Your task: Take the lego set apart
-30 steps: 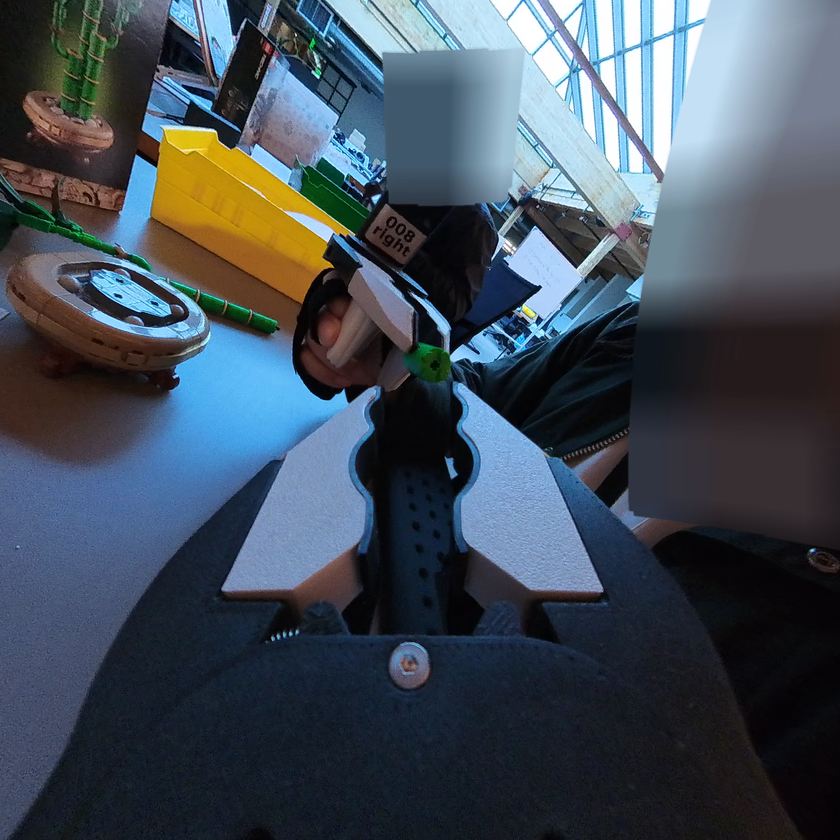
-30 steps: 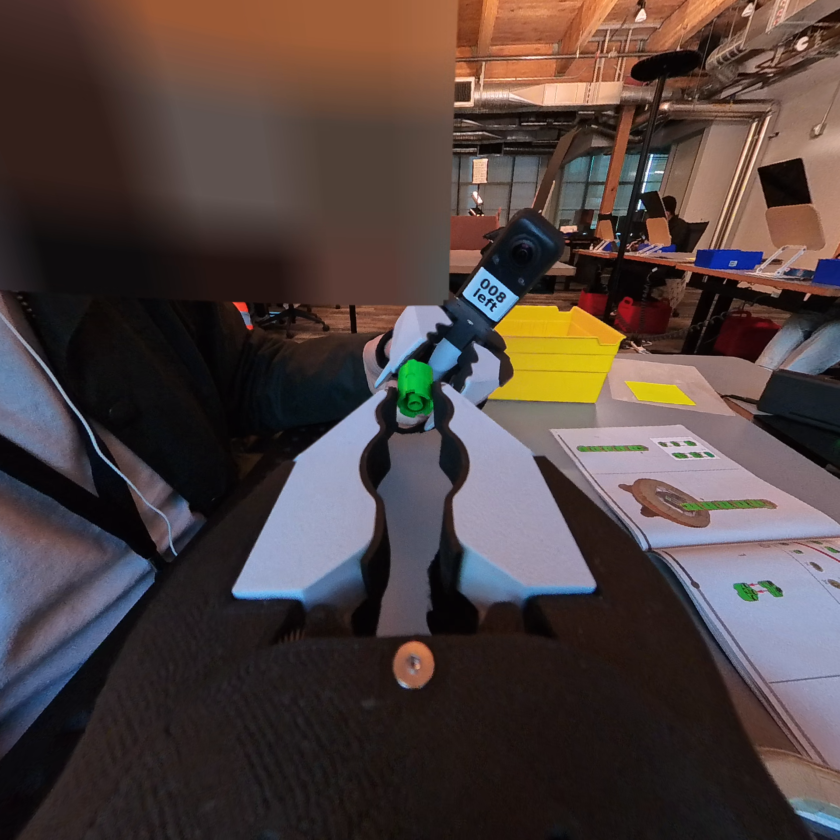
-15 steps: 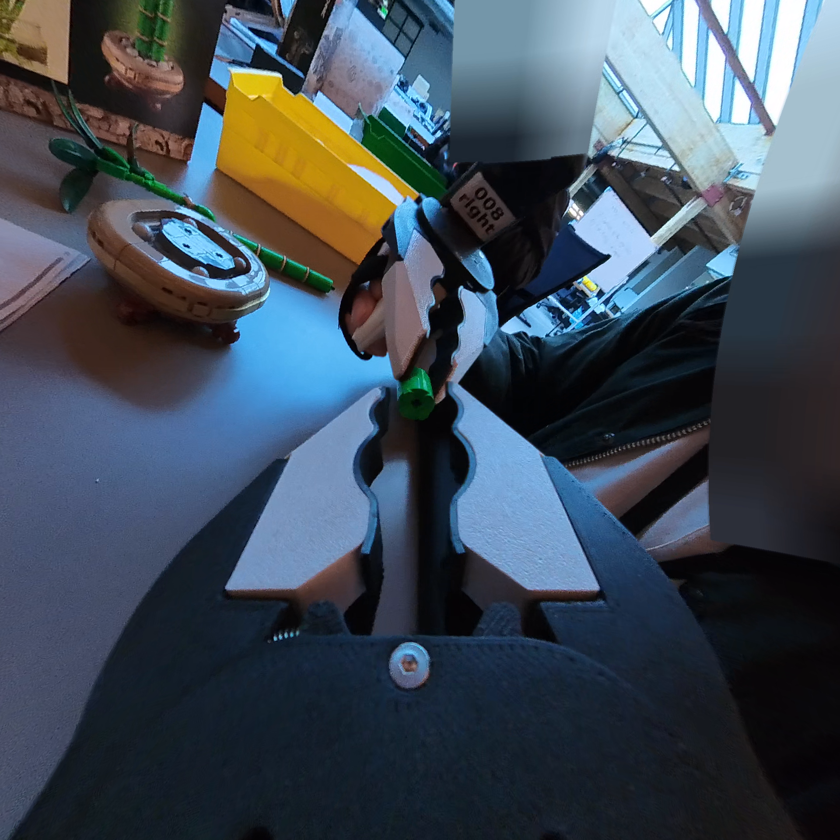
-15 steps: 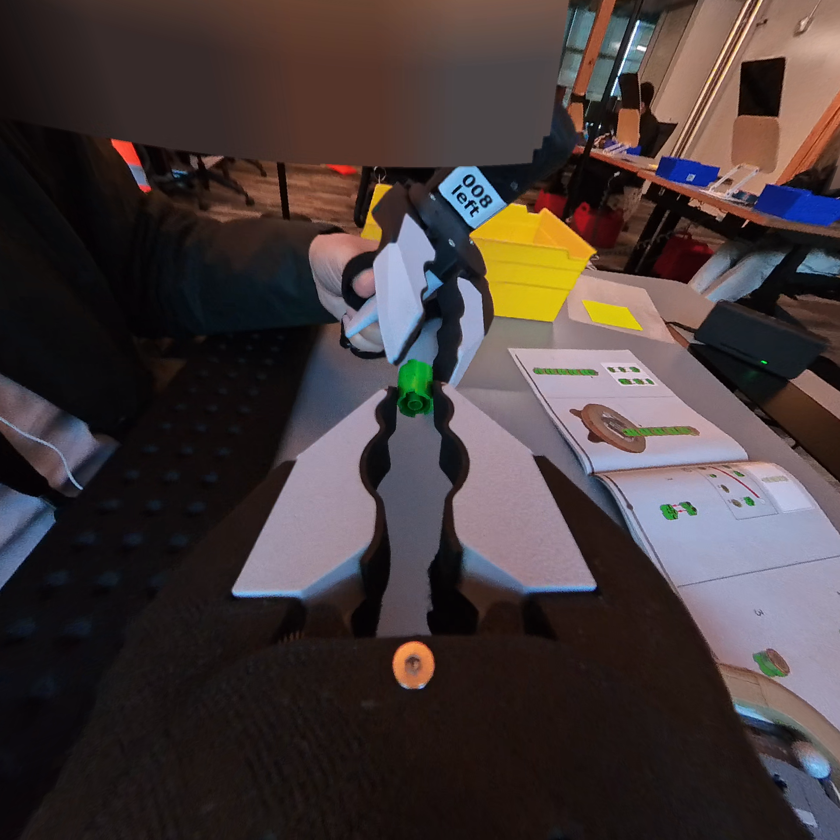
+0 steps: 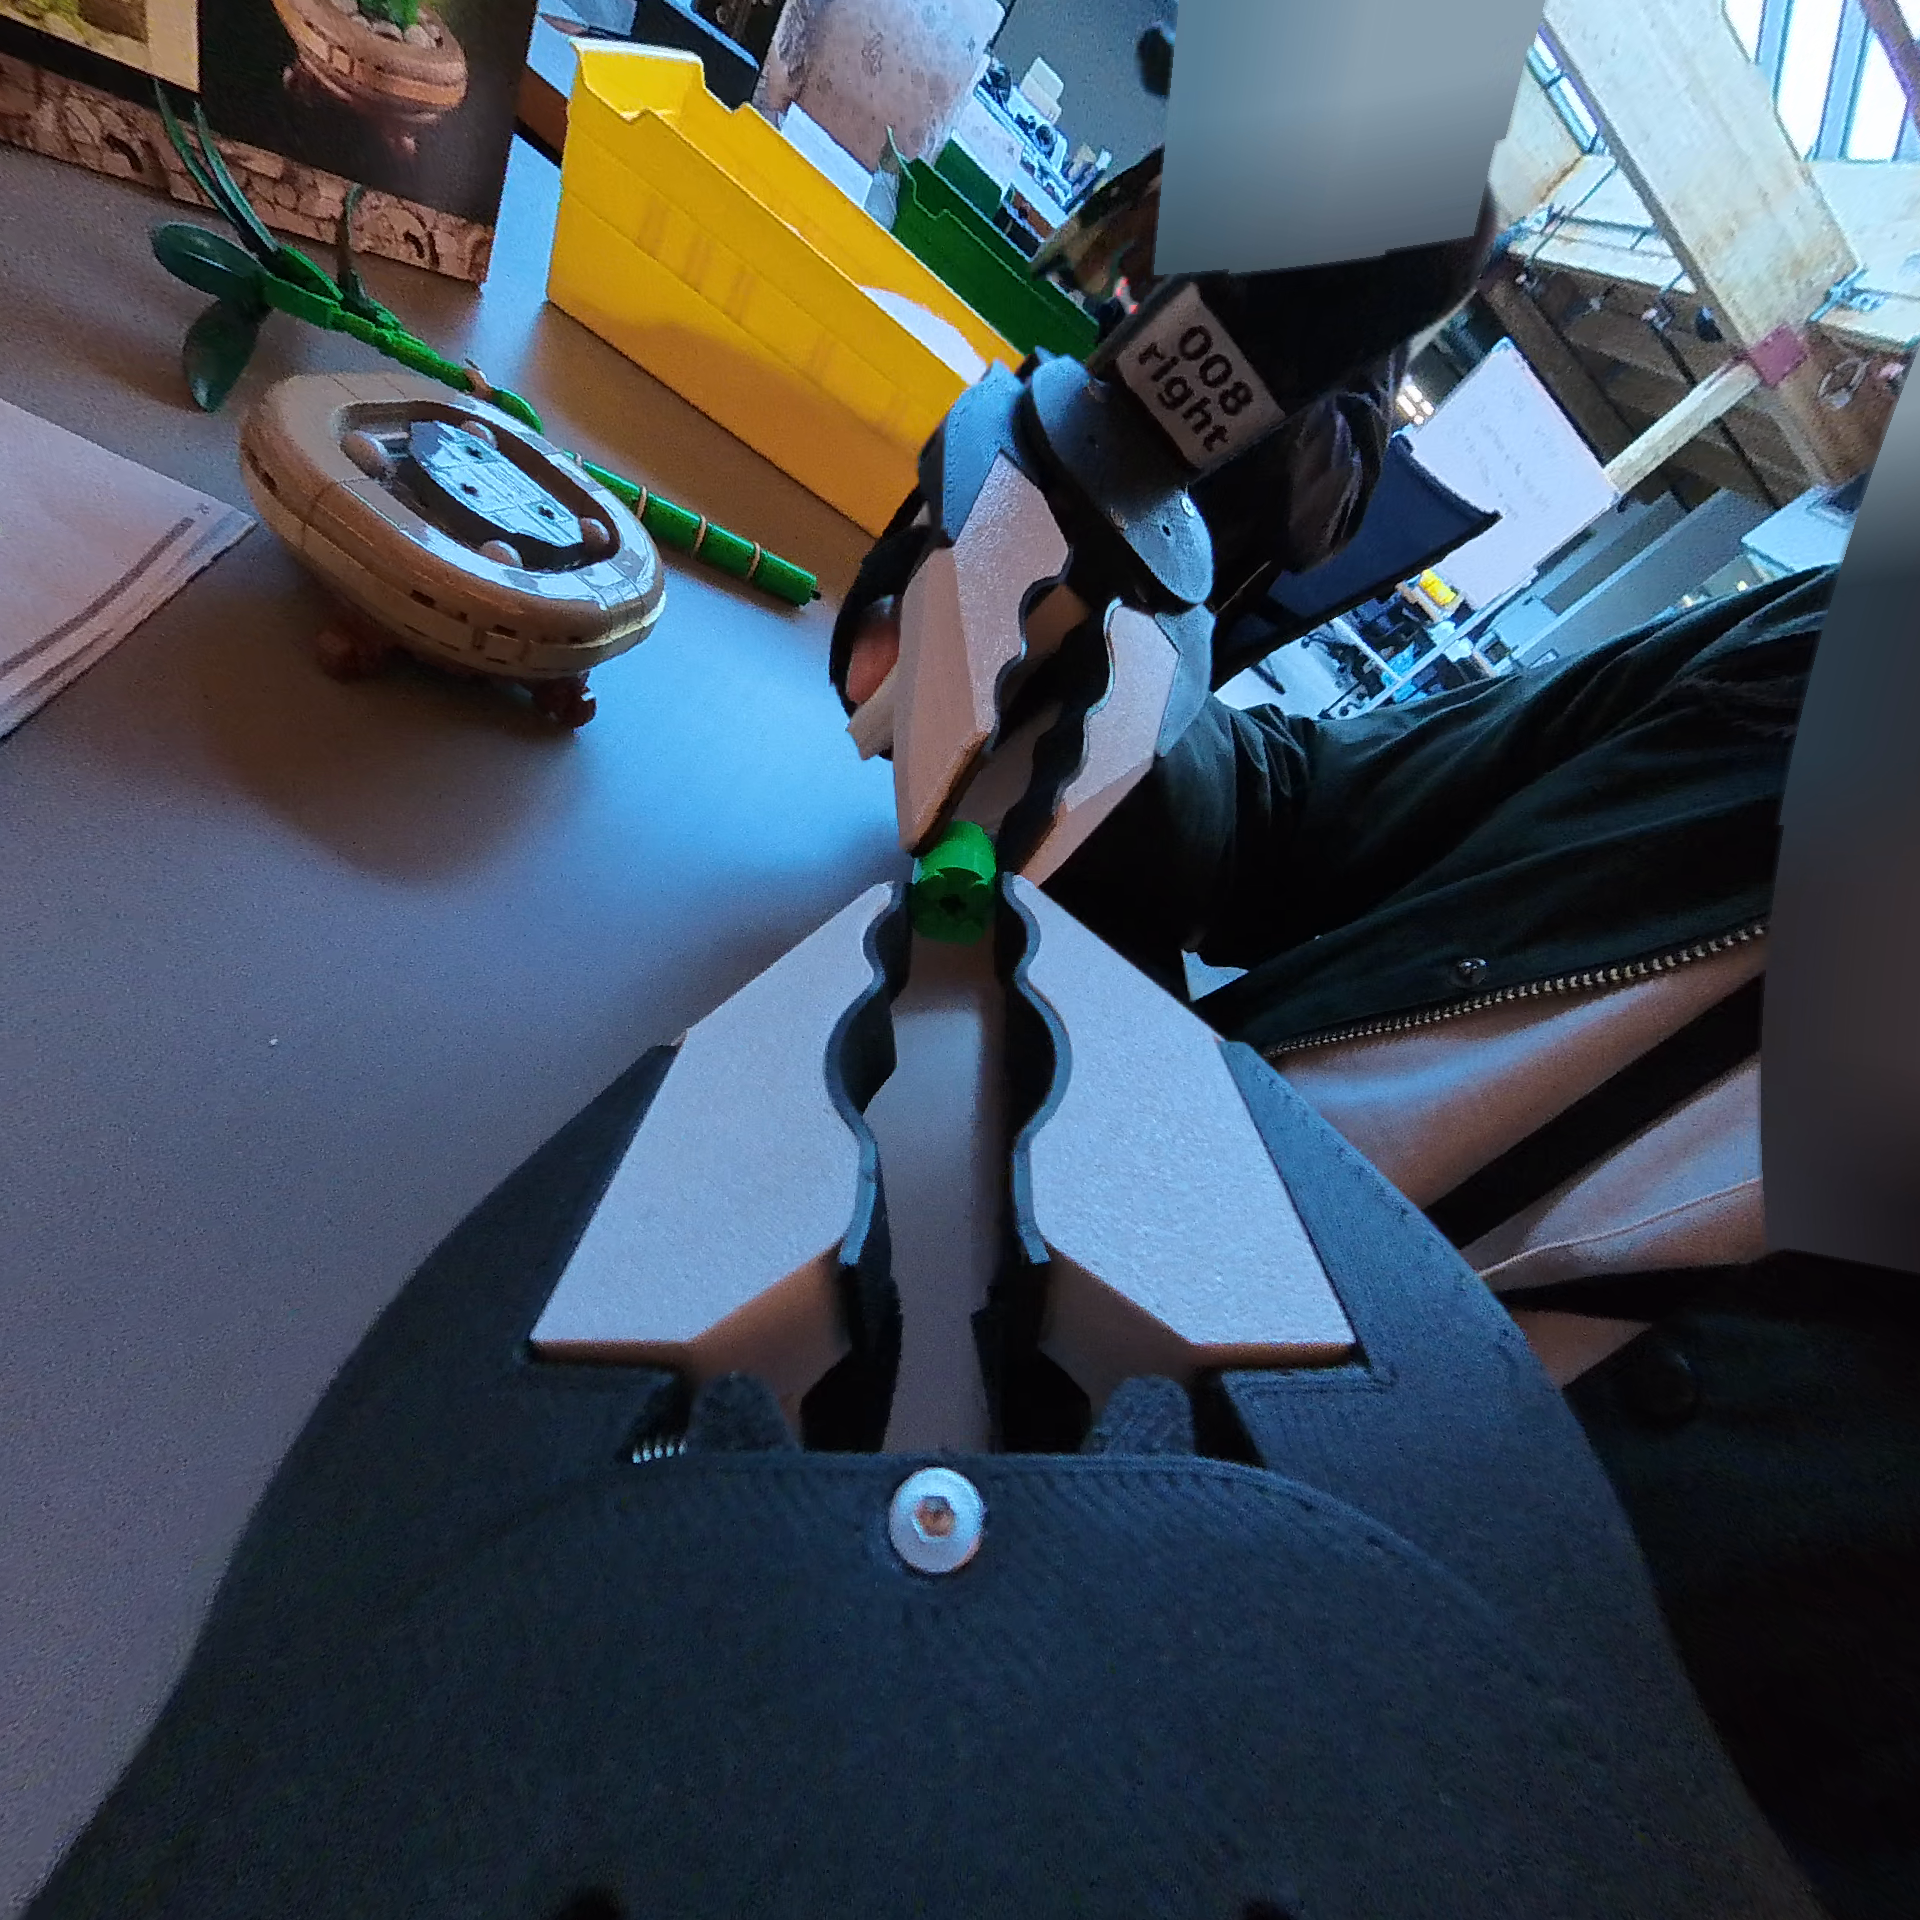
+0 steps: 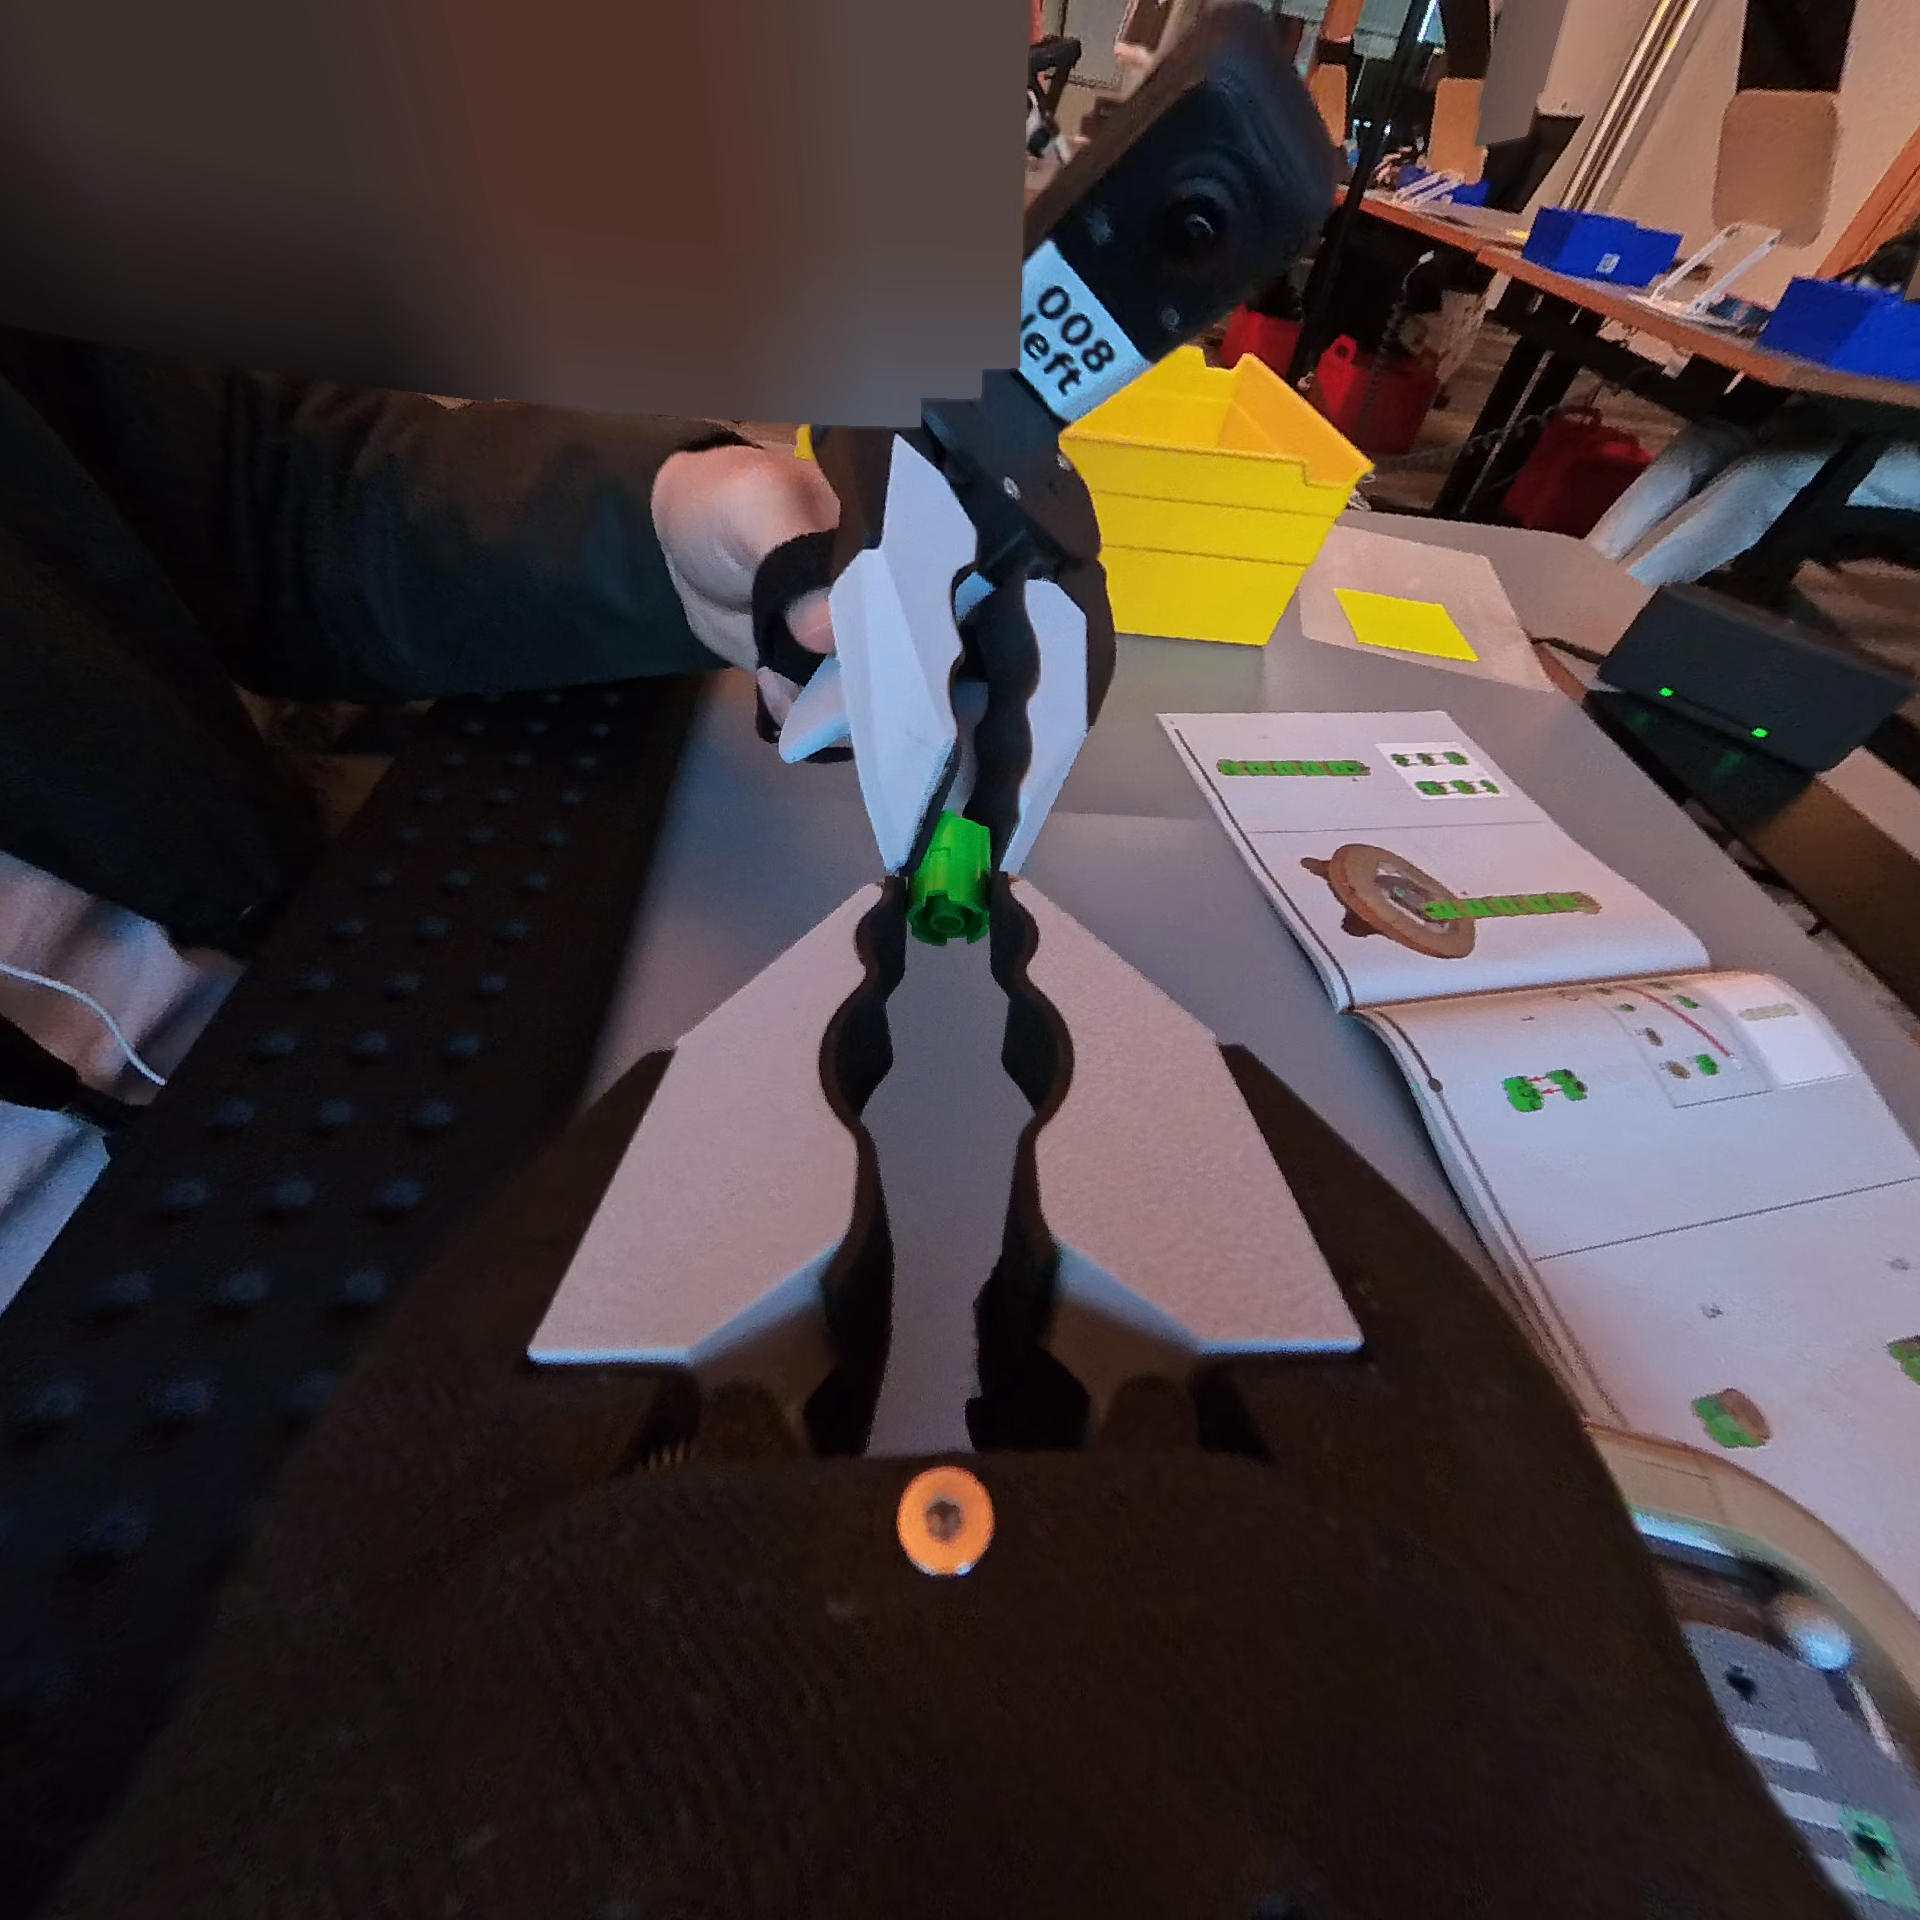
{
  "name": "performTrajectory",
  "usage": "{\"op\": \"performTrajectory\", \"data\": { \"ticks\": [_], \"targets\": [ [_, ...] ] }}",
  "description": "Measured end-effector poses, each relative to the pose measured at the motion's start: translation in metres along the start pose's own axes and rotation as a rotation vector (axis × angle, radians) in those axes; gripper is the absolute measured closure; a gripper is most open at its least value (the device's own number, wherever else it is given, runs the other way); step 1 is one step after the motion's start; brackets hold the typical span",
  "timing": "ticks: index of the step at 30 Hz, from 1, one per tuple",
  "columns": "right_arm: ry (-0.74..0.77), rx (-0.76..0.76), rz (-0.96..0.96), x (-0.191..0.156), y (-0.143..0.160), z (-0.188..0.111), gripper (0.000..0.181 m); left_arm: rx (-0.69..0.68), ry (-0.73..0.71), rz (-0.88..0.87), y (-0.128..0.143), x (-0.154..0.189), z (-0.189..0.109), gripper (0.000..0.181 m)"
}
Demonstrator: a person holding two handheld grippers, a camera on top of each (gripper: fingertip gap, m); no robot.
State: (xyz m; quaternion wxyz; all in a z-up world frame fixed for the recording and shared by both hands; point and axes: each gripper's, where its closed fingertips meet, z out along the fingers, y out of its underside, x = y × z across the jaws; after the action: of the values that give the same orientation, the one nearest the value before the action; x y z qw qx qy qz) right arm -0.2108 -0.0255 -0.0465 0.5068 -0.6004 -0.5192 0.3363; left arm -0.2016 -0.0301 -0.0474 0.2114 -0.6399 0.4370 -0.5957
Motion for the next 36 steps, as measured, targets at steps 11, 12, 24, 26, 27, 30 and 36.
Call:
{"op": "performTrajectory", "data": {
  "ticks": [11, 12, 24, 26, 27, 30, 36],
  "targets": [
    [-0.002, -0.045, -0.092, -0.008, -0.005, -0.009, 0.165, -0.043, 0.036, 0.035, 0.000, 0.013, 0.004, 0.167],
    [-0.007, -0.043, -0.092, -0.009, -0.006, -0.009, 0.165, -0.048, 0.040, 0.037, 0.000, 0.014, 0.004, 0.167],
    [0.103, 0.069, -0.037, 0.022, -0.017, -0.047, 0.166, 0.245, -0.026, 0.241, -0.053, 0.014, -0.060, 0.168],
    [0.124, 0.026, -0.049, 0.025, -0.007, -0.041, 0.166, 0.167, -0.160, 0.313, -0.044, -0.003, -0.052, 0.167],
    [0.125, 0.017, -0.052, 0.026, -0.004, -0.039, 0.166, 0.116, -0.257, 0.374, -0.038, -0.013, -0.051, 0.167],
    [0.137, -0.019, -0.044, 0.029, 0.006, -0.033, 0.166, -0.089, -0.550, 0.540, -0.019, -0.044, -0.053, 0.167],
    [0.149, -0.176, -0.060, 0.032, 0.037, -0.020, 0.166, -0.397, -0.774, 0.625, 0.014, -0.078, -0.051, 0.167]
  ]
}}
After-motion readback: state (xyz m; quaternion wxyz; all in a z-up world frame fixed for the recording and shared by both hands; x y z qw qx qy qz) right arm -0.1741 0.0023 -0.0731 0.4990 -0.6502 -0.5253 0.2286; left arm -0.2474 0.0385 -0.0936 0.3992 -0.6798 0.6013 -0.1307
